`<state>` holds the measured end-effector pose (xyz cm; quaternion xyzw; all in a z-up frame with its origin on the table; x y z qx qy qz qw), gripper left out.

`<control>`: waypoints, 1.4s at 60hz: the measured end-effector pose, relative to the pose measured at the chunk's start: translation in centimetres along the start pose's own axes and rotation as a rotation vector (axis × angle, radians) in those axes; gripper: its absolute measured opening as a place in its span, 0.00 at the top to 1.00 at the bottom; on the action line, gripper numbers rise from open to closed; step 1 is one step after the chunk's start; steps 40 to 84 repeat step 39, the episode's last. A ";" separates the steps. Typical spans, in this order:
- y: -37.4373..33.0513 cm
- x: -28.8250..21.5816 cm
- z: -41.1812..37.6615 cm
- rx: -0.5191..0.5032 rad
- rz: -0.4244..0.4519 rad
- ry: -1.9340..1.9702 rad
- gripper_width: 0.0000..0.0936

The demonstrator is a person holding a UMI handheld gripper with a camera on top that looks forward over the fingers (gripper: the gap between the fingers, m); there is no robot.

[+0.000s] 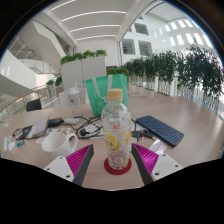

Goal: Pour water

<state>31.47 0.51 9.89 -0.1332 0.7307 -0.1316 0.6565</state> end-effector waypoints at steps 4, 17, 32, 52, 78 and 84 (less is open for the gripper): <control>-2.9 0.2 -1.1 0.005 -0.019 -0.009 0.11; -15.1 -1.1 -6.9 0.035 -0.042 -0.023 0.11; -28.2 -3.0 -13.1 0.107 0.007 -0.020 0.11; -33.1 -3.1 -15.5 0.126 0.013 -0.025 0.11; -33.1 -3.1 -15.5 0.126 0.013 -0.025 0.11; -33.1 -3.1 -15.5 0.126 0.013 -0.025 0.11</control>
Point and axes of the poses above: the point between the fingertips, and its own axes, seen from behind it with the camera up: z to the right, x down, y forward, the way the camera looks, the point moved 10 cm from there along -y, backward, against the way the camera looks, and after that the axes turned 4 degrees about -x, right-handed, at the moved point
